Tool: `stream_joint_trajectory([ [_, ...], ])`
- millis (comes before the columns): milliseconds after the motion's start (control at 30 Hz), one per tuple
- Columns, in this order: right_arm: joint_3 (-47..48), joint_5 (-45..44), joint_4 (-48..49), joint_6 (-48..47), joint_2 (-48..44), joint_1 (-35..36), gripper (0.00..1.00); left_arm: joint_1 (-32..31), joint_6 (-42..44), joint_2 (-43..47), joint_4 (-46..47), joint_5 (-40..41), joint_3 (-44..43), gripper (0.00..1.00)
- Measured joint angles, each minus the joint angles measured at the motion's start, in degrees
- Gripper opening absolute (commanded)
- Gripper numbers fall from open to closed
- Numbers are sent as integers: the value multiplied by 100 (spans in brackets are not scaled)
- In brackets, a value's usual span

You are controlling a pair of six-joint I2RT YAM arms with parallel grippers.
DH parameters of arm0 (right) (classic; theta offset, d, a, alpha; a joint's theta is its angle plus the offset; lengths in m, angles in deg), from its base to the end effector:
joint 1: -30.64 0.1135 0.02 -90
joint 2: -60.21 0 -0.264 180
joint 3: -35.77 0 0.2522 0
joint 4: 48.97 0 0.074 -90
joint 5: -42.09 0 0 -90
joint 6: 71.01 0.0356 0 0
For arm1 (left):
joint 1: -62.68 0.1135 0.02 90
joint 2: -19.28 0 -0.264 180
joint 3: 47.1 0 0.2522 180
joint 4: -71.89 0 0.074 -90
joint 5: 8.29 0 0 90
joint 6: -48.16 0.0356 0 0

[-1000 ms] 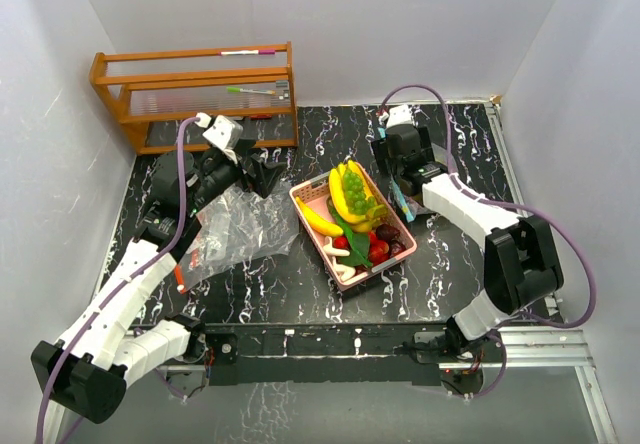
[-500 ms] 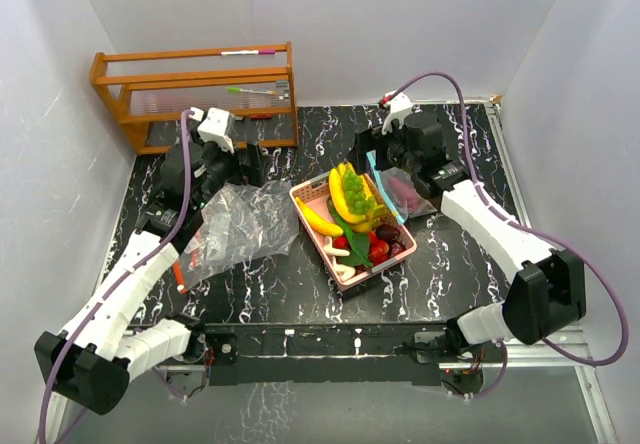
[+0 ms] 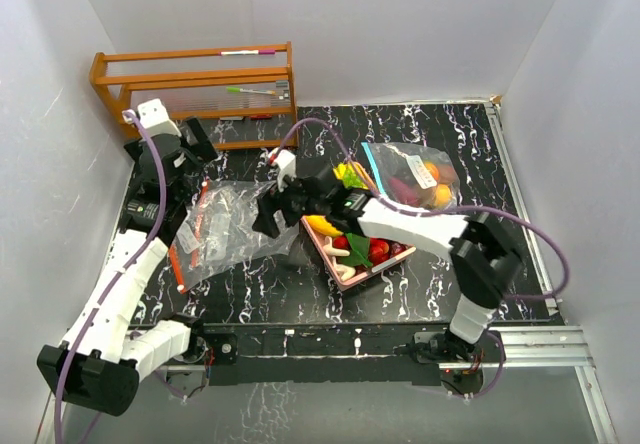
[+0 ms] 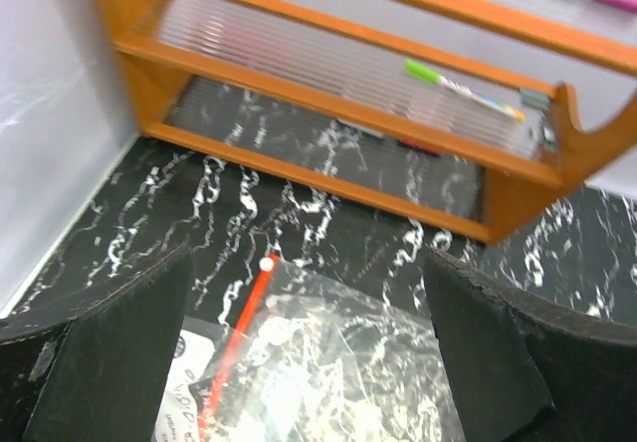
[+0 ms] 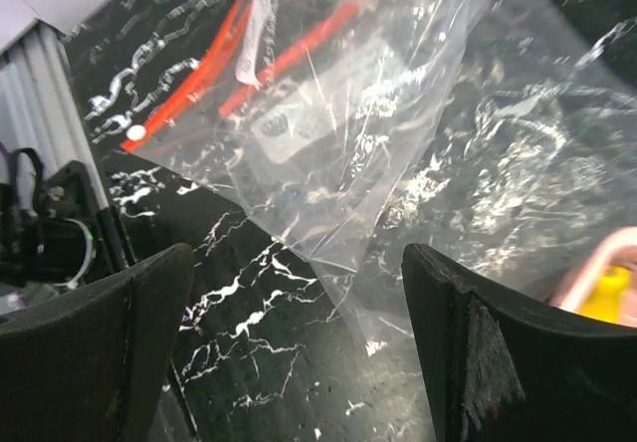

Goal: Place the food in the zip-top bag and seal the zipper
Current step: Place the zipper food storage bag at the center of the board, then move the zipper food storage bag to the center of the board.

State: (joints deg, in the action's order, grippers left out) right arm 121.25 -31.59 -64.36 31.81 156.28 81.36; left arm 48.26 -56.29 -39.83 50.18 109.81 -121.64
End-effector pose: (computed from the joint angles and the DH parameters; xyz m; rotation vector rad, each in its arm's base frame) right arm 0.2411 0.3106 0.2823 -0.8766 1.9623 0.9655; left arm 0.2292 -0.0416 0.3956 -0.3653 1.6270 0.0309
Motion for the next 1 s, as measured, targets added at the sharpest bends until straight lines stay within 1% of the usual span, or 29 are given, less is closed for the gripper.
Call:
stream_joint_trajectory([
  [100, 232, 11, 61, 173, 699, 142, 87, 59, -2, 155, 127, 380, 44, 97],
  [233, 662, -46, 70, 396, 1709, 216, 86, 66, 79, 251, 365, 555, 44, 97],
  [300, 901, -94, 22, 455, 2131, 245, 79, 66, 103, 254, 435, 546, 46, 97],
  [333, 1025, -114, -13, 485, 2304, 256, 73, 66, 118, 256, 459, 535, 48, 97],
  [367, 1167, -129, -74, 509, 2468, 260, 61, 66, 131, 260, 494, 529, 59, 97],
  [433, 1392, -120, -153, 529, 2686, 267, 26, 66, 170, 278, 522, 509, 90, 97],
  [467, 1434, -103, -175, 529, 2715, 269, 11, 66, 192, 284, 529, 507, 98, 97],
  [500, 1434, -85, -190, 527, 2717, 269, 8, 66, 212, 289, 540, 503, 109, 97],
  [633, 1366, -92, -291, 525, 2522, 269, 7, 68, 275, 345, 575, 450, 133, 97],
  [733, 975, -428, -468, 459, 1853, 278, 8, 70, 286, 356, 592, 358, 133, 97],
  [800, 605, -758, -551, 389, 1115, 262, 8, 70, 264, 358, 623, 232, 157, 95],
  [1000, -479, -1843, -527, 210, -1438, 66, 8, 70, 114, 332, 643, -323, 302, 95],
])
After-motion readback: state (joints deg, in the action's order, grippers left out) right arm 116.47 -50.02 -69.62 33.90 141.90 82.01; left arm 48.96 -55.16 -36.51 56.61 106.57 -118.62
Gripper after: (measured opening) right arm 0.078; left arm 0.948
